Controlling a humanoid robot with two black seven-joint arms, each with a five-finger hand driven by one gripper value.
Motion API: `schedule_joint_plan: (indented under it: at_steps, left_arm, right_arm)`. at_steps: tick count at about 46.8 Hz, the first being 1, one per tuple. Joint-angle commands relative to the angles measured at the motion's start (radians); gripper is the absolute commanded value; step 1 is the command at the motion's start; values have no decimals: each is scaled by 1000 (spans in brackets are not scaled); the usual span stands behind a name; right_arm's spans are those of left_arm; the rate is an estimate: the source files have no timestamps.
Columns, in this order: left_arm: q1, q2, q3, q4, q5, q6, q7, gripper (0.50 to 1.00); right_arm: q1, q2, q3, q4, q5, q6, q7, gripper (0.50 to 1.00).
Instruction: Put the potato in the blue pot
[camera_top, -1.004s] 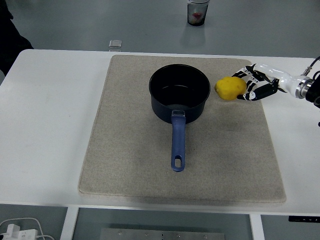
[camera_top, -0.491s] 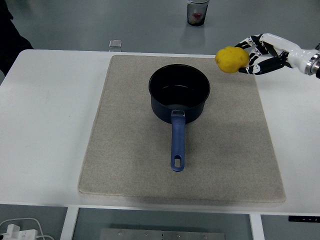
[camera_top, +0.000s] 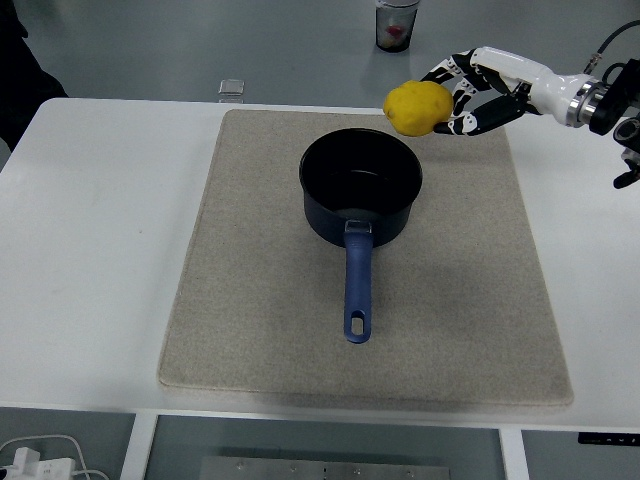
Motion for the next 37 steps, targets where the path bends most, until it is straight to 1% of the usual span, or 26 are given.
schedule_joint_plan:
  at_steps: [1,5,21,29,37]
  left_arm:
    - [0,0,-1,0,0,0,0,996]
    - [0,0,-1,0,0,0,0,996]
    - [0,0,-1,0,0,0,0,996]
    - [0,0,-1,2,0,0,0,996]
    - [0,0,-1,2,0,0,0,996]
  right_arm:
    - [0,30,0,-5,-1,-2,-1,500]
    - [0,55,-8,-26,-1,-4,-1,500]
    - [-4,188,-20,-121,-1,-5,-1,500]
    - [-20,223,-17,-149,-1,-7,-1,500]
    - [-50,228,-12,-160,-1,-13,-1,500]
